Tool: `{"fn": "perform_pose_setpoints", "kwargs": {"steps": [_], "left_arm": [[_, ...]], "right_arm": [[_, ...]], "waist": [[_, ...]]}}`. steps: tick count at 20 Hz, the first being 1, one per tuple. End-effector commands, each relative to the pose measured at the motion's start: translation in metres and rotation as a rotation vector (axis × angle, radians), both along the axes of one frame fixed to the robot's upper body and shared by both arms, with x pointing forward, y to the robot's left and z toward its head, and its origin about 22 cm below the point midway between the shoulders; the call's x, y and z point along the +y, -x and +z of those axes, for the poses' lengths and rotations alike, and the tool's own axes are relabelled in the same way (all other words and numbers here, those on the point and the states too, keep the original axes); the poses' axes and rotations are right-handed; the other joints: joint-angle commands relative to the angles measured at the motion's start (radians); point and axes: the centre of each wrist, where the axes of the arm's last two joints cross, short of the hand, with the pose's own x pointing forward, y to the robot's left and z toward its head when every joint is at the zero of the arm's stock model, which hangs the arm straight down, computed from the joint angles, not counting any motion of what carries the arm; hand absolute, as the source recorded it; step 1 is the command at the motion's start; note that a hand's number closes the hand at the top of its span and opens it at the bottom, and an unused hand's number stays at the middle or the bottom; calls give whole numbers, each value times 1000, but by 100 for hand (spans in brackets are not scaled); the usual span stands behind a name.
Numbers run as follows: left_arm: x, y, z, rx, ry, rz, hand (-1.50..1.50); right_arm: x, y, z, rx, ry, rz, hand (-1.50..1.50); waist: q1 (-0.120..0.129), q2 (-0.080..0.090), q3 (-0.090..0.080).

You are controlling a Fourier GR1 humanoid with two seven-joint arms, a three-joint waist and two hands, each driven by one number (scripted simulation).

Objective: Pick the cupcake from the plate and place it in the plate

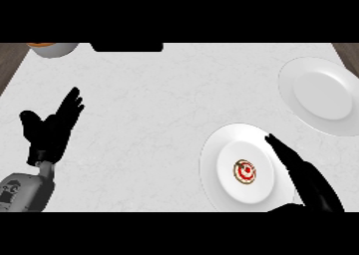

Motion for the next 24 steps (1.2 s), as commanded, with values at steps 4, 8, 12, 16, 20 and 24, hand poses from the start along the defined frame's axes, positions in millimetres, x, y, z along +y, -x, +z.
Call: {"fn": "perform_pose_setpoints", "kwargs": {"steps": [4,8,12,16,20,24], "left_arm": [[13,9,-11,-3,-15,13,0],[5,4,-16,4,-2,9,0],[4,-6,-6,-1,0,-1,0],[8,18,-8,7,-9,-5,0],[-4,5,-18,1,1,7,0],[-4,7,-1,9,-18,7,0]], "right_arm": [[9,-26,-19,97,69,35,-150],[28,-16,-18,136,86,24,-150],[23,-35,-19,148,112,23,-150],[24,-44,-31,143,115,18,-150],[38,-45,-27,150,165,22,-150],[47,-39,-39,211,186,64,-150]], "waist": [[2,0,0],[-2,0,0],[-1,0,0],[2,0,1],[-1,0,0],[0,-1,0]]}}
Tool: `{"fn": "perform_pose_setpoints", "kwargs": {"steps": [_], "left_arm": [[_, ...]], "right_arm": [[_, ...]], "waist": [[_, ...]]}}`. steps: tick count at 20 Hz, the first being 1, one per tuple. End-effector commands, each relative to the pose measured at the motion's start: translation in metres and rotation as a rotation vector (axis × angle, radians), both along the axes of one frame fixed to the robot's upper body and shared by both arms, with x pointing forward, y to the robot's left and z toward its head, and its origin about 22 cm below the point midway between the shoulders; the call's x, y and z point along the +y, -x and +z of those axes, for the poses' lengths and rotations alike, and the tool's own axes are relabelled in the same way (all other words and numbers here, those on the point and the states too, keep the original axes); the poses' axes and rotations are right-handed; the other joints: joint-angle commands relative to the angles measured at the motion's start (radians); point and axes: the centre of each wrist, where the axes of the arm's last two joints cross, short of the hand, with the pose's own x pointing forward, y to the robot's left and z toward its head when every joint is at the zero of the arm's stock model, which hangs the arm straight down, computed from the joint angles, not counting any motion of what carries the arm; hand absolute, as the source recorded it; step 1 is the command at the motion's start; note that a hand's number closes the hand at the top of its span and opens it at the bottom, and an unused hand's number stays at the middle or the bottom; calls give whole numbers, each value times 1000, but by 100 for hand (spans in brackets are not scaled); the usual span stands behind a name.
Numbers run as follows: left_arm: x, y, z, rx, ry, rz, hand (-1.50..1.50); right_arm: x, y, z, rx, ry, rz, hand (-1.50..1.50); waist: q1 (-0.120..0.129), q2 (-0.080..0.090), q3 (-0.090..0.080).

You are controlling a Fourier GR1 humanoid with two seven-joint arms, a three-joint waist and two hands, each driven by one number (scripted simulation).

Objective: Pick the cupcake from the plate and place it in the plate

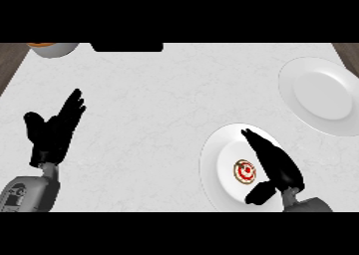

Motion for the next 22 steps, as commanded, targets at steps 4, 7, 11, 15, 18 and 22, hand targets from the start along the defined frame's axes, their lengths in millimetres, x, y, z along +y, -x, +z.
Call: {"fn": "perform_pose_setpoints", "kwargs": {"steps": [4,7,11,15,18,22], "left_arm": [[2,2,2,1,16,-5,0],[12,-1,-9,-13,12,-7,0],[21,-2,-4,-9,6,3,0],[12,3,-2,1,13,-1,0],[0,8,-4,2,4,-6,0],[-7,-8,6,-21,1,-67,0]], "right_arm": [[23,0,-9,46,-3,154,150],[22,2,-27,9,-12,166,150],[25,-11,-25,-10,-41,140,150],[33,6,-4,-95,-30,83,150],[32,-49,-3,-164,23,-12,150],[61,-120,49,-199,49,-192,150]], "waist": [[1,0,0],[0,1,0],[0,1,0],[-3,-1,0],[12,3,1],[56,19,1]]}}
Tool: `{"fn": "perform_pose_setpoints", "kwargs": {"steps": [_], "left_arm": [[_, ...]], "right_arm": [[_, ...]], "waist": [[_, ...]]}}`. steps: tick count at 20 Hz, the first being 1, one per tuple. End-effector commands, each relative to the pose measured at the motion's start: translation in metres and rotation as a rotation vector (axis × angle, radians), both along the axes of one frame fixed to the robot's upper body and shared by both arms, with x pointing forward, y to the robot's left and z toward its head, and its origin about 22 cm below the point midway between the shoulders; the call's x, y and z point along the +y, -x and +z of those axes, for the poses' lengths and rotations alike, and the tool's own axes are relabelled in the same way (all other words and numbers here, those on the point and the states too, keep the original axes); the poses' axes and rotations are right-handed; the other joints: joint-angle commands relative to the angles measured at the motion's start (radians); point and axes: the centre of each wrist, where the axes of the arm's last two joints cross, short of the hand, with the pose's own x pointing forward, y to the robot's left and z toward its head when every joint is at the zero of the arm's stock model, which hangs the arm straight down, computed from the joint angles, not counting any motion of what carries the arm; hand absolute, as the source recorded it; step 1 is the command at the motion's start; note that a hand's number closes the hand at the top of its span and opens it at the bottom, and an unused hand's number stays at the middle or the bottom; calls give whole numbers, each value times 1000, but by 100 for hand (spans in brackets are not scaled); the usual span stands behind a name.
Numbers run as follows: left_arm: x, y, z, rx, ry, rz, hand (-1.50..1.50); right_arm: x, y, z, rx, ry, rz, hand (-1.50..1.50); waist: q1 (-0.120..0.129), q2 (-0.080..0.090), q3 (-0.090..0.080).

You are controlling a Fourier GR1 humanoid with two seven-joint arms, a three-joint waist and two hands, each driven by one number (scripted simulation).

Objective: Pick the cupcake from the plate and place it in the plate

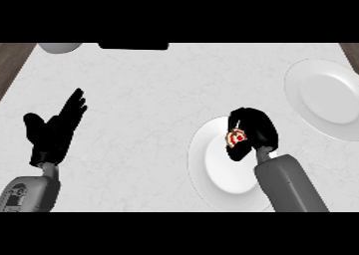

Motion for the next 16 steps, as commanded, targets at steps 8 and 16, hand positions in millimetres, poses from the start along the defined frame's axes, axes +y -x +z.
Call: {"fn": "perform_pose_setpoints", "kwargs": {"steps": [8,16], "left_arm": [[-6,-5,4,-1,11,-10,0],[5,2,1,3,-8,21,0]], "right_arm": [[-6,-79,83,-565,158,-388,150],[-18,-97,82,-654,97,-657,150]], "waist": [[-1,-1,1],[-14,-5,1]]}}
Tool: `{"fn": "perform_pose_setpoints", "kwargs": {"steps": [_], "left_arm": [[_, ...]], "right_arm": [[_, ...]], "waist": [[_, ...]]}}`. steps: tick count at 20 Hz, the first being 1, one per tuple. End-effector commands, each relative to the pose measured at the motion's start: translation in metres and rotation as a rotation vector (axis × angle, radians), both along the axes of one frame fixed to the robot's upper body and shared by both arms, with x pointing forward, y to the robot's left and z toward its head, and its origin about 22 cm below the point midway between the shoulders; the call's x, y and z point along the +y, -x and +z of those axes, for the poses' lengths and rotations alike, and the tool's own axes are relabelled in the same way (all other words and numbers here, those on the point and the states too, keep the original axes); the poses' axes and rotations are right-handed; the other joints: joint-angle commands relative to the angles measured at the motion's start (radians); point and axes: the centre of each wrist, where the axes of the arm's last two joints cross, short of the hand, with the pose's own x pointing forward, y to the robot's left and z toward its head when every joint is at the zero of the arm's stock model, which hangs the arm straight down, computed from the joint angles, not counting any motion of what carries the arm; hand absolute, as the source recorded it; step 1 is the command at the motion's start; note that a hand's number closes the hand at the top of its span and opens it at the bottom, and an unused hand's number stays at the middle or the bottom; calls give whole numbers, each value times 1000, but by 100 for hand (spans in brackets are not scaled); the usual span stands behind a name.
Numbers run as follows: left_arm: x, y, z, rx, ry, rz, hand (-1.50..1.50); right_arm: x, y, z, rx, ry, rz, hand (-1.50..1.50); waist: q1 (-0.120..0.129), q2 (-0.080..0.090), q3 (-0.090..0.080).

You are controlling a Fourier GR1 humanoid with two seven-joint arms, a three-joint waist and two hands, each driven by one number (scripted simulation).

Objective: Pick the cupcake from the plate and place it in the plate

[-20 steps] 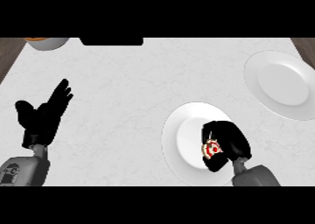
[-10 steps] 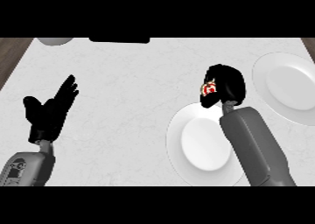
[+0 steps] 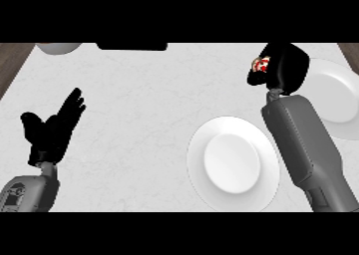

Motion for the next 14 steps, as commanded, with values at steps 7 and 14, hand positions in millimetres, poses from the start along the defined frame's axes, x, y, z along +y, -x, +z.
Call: {"fn": "perform_pose_setpoints", "kwargs": {"steps": [7,14], "left_arm": [[6,-7,-5,3,20,10,0],[-4,13,-4,-2,-9,7,0]], "right_arm": [[-103,-15,21,-120,-150,-170,150],[-170,6,-20,-77,-139,-252,150]], "waist": [[-13,0,1],[-4,-2,1]]}}
